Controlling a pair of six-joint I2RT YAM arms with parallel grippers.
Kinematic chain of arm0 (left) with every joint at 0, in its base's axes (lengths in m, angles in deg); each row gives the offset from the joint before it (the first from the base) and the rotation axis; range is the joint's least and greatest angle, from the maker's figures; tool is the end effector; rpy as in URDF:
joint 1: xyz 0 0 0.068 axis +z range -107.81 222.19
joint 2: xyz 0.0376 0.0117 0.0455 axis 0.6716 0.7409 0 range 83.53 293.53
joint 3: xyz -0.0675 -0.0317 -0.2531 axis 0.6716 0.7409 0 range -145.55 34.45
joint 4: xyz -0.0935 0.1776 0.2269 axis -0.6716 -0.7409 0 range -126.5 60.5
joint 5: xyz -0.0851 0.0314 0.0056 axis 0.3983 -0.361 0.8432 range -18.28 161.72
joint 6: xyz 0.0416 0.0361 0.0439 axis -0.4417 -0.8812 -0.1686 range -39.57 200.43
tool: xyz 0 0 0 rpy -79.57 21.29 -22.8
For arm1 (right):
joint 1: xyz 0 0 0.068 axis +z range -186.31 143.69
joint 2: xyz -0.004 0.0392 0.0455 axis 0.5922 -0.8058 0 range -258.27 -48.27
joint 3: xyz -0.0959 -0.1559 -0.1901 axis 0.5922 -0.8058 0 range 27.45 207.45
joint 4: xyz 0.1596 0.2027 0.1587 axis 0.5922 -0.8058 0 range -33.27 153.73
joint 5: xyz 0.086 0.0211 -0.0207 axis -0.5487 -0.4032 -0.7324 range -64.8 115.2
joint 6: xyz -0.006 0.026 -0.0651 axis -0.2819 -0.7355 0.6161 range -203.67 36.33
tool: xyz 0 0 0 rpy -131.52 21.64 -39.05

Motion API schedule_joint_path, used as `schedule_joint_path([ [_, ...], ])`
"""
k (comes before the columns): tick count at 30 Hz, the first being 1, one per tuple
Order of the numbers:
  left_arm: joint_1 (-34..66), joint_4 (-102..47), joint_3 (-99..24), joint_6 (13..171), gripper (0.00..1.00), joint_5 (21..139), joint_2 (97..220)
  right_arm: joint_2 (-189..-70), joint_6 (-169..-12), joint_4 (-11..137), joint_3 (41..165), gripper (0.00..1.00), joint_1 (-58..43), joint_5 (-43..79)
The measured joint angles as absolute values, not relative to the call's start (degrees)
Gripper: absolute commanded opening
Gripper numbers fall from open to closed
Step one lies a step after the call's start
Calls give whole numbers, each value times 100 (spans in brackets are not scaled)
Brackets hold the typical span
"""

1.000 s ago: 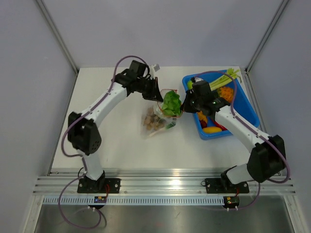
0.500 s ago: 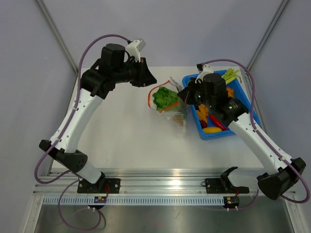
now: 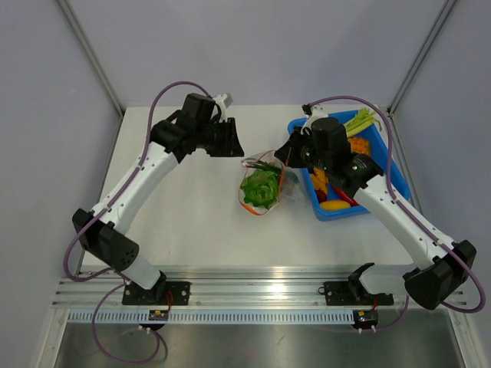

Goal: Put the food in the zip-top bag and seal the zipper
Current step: Adjust the zipper food storage bag at the center of the board.

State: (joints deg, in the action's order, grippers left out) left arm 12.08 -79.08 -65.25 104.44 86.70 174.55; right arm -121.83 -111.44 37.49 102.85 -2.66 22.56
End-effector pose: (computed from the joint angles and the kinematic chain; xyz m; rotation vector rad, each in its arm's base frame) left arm 0.3376 -0.2130 0.3863 0.2693 2.3676 -0.7730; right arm 0.2935 0.1986 0.3728 -0.1372 2.0682 0.7231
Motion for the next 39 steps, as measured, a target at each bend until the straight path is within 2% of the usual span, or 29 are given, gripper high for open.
schedule_joint_path([
  [3,1208,-7714,-5615,10806,38,8462,16946,-12183,-11188,3762,10232,0,-266,2256],
  [4,1208,-7497,-5220,10986,44,8410,16684,-12183,-11199,3760,10228,0,-266,2256],
  [6,1208,-7300,-4597,11294,46,8301,16175,-12183,-11212,3766,10221,0,-266,2254],
  [7,1208,-7174,-4352,11429,50,8259,15947,-12183,-11218,3775,10221,0,-266,2252],
  [9,1208,-6883,-3937,11644,50,8185,15573,-12183,-11225,3775,10221,0,-266,2252],
  [15,1208,-6240,-3222,11897,40,7936,15372,-12185,-11245,3773,10221,0,-266,2252],
  [21,1239,-5864,-2903,11880,35,7787,15582,-12185,-11258,3775,10208,0,-264,2250],
  [39,1442,-5067,-2623,11727,31,8397,16054,-12185,-11299,3773,10138,0,-266,2211],
])
